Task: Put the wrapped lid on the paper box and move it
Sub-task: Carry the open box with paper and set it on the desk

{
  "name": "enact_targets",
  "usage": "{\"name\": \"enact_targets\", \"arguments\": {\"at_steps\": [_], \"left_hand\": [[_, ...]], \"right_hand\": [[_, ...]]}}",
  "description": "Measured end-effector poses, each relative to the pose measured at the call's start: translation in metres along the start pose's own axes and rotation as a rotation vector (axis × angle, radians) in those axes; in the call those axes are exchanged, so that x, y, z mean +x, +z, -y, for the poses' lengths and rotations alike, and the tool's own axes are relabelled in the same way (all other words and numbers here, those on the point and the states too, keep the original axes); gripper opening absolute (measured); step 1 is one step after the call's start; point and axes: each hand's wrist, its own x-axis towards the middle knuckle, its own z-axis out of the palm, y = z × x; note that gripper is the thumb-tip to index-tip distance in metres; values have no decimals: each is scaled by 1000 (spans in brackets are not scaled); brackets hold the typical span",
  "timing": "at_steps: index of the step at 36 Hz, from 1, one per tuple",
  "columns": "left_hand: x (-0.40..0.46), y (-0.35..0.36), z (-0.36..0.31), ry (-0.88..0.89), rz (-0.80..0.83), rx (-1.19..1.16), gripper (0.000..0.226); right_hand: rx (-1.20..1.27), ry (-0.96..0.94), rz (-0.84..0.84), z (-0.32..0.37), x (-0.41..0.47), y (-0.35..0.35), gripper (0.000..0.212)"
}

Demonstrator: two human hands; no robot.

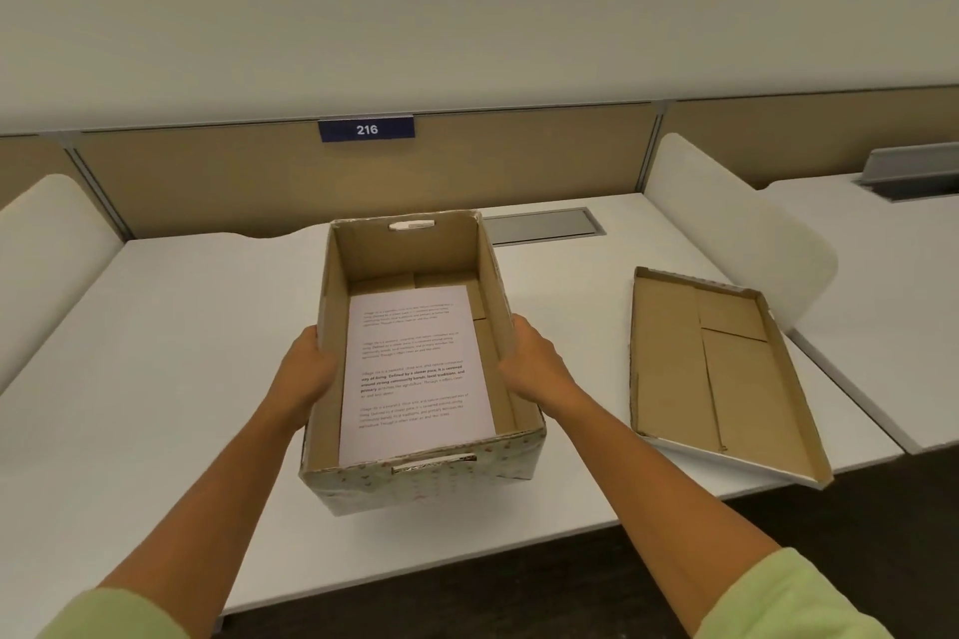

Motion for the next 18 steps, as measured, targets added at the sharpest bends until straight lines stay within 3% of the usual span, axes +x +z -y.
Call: {"name": "enact_targets", "arguments": {"at_steps": [12, 18], "left_hand": [[28, 34, 6, -20, 47, -4, 36], [33, 42, 20, -36, 102, 31, 45]], "right_hand": [[46, 88, 28, -24, 22, -1, 74], [48, 107, 44, -35, 28, 5, 69]]}}
